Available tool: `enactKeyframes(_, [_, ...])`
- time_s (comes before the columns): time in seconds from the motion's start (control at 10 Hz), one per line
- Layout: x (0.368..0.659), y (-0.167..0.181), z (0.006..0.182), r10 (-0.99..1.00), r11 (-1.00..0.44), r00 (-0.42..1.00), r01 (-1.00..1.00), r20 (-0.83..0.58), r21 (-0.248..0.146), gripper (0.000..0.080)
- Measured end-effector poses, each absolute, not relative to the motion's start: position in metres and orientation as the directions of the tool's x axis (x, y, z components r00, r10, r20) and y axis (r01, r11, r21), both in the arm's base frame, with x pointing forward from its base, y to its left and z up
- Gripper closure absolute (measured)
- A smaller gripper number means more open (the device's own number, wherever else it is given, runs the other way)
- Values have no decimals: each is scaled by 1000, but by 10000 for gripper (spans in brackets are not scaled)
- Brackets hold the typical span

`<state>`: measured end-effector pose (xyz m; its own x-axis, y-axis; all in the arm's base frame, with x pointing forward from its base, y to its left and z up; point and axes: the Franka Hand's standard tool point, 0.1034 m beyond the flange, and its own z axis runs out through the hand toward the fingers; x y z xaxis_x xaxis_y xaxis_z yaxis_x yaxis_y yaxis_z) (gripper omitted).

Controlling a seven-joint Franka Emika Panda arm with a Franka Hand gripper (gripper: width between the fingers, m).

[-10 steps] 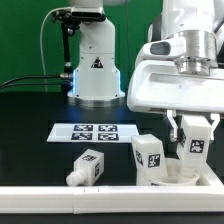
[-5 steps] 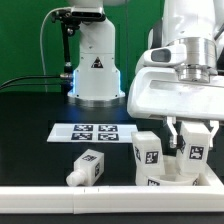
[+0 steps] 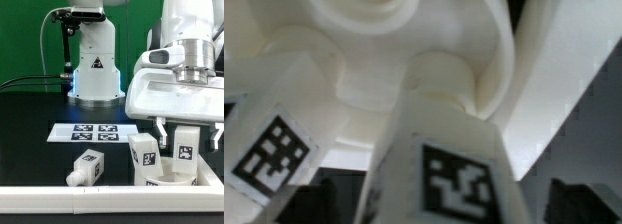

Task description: Assemble stool

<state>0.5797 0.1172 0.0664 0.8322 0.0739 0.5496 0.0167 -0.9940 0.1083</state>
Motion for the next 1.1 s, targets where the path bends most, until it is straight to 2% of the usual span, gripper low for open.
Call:
enactKeyframes(0.3, [577, 119, 63, 66, -995, 856, 17, 514, 99, 154])
enactKeyframes(0.5, [579, 124, 72, 23, -998, 881, -4, 473, 57, 151])
enactKeyframes(0.7, [580, 133, 75, -73, -997, 955, -70, 286, -20, 151])
enactKeyframes(0.8, [584, 134, 78, -120, -993, 968, -114, 222, -41, 151])
enactKeyframes(0.9, [578, 133, 76, -105, -994, 988, -102, 116, -33, 151])
enactKeyframes(1.1, [580, 129, 78, -109, -994, 992, -107, 58, -33, 151])
